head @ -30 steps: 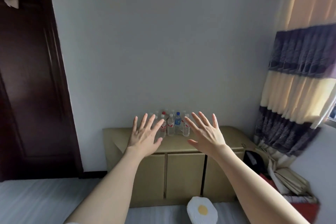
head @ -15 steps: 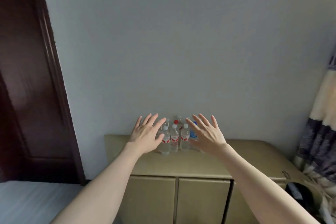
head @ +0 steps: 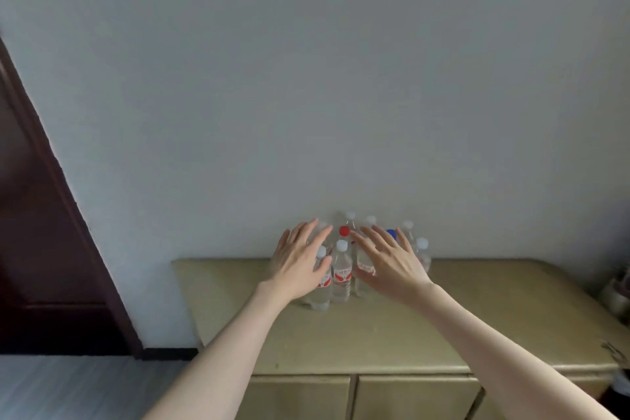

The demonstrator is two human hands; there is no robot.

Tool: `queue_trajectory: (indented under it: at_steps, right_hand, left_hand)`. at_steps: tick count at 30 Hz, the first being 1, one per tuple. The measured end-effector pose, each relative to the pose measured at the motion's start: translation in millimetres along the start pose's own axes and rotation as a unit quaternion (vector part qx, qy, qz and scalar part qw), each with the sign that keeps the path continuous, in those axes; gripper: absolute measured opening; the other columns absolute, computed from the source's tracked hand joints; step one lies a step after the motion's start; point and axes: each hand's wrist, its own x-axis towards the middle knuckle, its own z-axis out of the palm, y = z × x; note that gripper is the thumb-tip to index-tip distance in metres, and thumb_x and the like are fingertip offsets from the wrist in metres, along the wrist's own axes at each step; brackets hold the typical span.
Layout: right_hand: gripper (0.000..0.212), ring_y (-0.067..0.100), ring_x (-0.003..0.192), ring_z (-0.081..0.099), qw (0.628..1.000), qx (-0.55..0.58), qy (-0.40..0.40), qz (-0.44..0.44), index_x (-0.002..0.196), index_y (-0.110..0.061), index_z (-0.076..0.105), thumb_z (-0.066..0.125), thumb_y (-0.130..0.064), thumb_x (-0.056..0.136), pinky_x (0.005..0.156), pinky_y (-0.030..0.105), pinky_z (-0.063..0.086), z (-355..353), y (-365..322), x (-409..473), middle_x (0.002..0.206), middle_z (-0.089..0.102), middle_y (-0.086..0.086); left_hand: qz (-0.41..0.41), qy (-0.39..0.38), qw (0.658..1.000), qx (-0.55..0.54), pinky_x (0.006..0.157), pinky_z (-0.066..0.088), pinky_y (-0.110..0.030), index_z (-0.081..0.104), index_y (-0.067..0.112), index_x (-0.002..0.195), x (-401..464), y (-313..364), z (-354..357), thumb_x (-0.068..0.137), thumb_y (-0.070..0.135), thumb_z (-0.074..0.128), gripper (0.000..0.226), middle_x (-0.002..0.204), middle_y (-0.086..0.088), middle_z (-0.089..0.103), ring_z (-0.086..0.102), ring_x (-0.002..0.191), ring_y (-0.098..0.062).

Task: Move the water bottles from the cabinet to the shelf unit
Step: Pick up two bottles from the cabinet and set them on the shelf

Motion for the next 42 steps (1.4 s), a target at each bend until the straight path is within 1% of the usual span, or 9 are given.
queue_trajectory:
  at_steps: [5, 12, 20, 26, 29, 32, 35, 39, 42]
  right_hand:
    - [0.068, 0.018, 0.143, 0.014, 0.994, 0.048, -0.047, 0.085, 0.145, -0.029, 0.015, 0.038, -0.055, 0.086, 0.117, 0.047, 0.010, 62.1, 19.2, 29.3, 0.153, 0.022, -0.001]
    - [0.069, 0.020, 0.141, 0.020, 0.977, 0.119, -0.088, 0.152, 0.145, -0.025, 0.016, 0.050, -0.043, 0.089, 0.114, 0.040, 0.018, 130.5, 40.4, 61.2, 0.153, 0.023, 0.003]
    - [0.057, 0.028, 0.130, 0.039, 0.906, 0.325, -0.090, 0.257, 0.139, -0.009, 0.033, 0.057, -0.022, 0.089, 0.105, 0.033, 0.030, 208.8, 64.9, 98.8, 0.140, 0.043, 0.013]
    - [0.058, 0.025, 0.130, 0.039, 0.869, 0.399, -0.106, 0.273, 0.139, -0.011, 0.033, 0.053, -0.034, 0.089, 0.100, 0.029, 0.032, 243.7, 81.0, 139.1, 0.140, 0.043, 0.010]
    - [0.045, 0.025, 0.112, 0.051, 0.862, 0.422, -0.072, 0.270, 0.121, -0.008, 0.049, 0.055, -0.034, 0.084, 0.086, 0.016, 0.030, 253.9, 80.7, 146.8, 0.118, 0.056, 0.008]
    - [0.037, 0.020, 0.106, 0.051, 0.852, 0.438, -0.051, 0.283, 0.116, -0.009, 0.052, 0.060, -0.028, 0.086, 0.082, 0.012, 0.029, 258.7, 82.0, 149.9, 0.109, 0.053, -0.001]
    - [0.037, 0.018, 0.108, 0.051, 0.847, 0.451, -0.055, 0.275, 0.119, -0.007, 0.051, 0.060, -0.023, 0.087, 0.086, 0.013, 0.030, 262.7, 84.9, 151.6, 0.114, 0.056, 0.004]
    - [0.039, 0.012, 0.109, 0.050, 0.845, 0.464, -0.069, 0.258, 0.124, -0.012, 0.049, 0.057, -0.024, 0.089, 0.087, 0.014, 0.032, 259.6, 87.2, 144.4, 0.117, 0.059, -0.001]
    - [0.034, 0.007, 0.090, 0.051, 0.850, 0.454, -0.061, 0.259, 0.119, -0.011, 0.053, 0.057, -0.026, 0.088, 0.077, 0.013, 0.034, 251.7, 89.1, 134.4, 0.100, 0.058, -0.010]
  left_hand:
    - [-0.002, -0.041, 0.998, -0.049, 0.113, 0.018, -0.045, 0.026, 0.024, 0.140, 34.5, -52.8, 57.3, 0.090, 0.038, 0.041, 0.054, 0.152, -0.004, 0.022, 0.018, 0.139, -0.022]
    - [-0.039, -0.094, 0.989, -0.112, 0.110, 0.020, -0.031, 0.021, 0.018, 0.142, 61.2, -91.8, 125.4, 0.090, 0.031, 0.047, 0.059, 0.149, -0.005, 0.024, 0.024, 0.137, -0.022]
    - [-0.127, -0.089, 0.965, -0.214, 0.103, 0.020, -0.019, 0.026, 0.009, 0.139, 99.4, -106.4, 201.3, 0.087, 0.018, 0.054, 0.060, 0.143, -0.009, 0.036, 0.034, 0.131, -0.024]
    - [-0.248, -0.050, 0.898, -0.361, 0.096, 0.026, -0.011, 0.037, 0.013, 0.131, 124.7, -103.1, 237.9, 0.086, 0.039, 0.051, 0.054, 0.128, 0.006, 0.045, 0.040, 0.121, -0.011]
    - [-0.278, 0.002, 0.891, -0.359, 0.092, 0.034, -0.025, 0.048, 0.011, 0.121, 131.0, -101.3, 243.6, 0.080, 0.049, 0.042, 0.056, 0.105, 0.015, 0.050, 0.047, 0.106, -0.015]
    - [-0.281, -0.011, 0.899, -0.337, 0.093, 0.034, -0.033, 0.050, 0.009, 0.118, 130.7, -103.9, 247.8, 0.079, 0.052, 0.039, 0.059, 0.103, 0.020, 0.048, 0.046, 0.106, -0.020]
    - [-0.286, -0.021, 0.897, -0.336, 0.089, 0.026, -0.022, 0.051, 0.009, 0.111, 129.3, -105.2, 249.3, 0.074, 0.071, 0.035, 0.073, 0.101, 0.021, 0.044, 0.040, 0.103, -0.011]
    - [-0.296, -0.044, 0.877, -0.375, 0.078, 0.030, -0.001, 0.042, 0.037, 0.101, 128.1, -102.2, 243.6, 0.074, 0.059, 0.036, 0.035, 0.101, 0.023, 0.047, 0.047, 0.097, 0.011]
    - [-0.299, -0.030, 0.880, -0.368, 0.079, 0.035, -0.007, 0.047, 0.028, 0.105, 124.0, -109.8, 241.6, 0.076, 0.057, 0.038, 0.041, 0.102, 0.010, 0.058, 0.053, 0.096, 0.006]
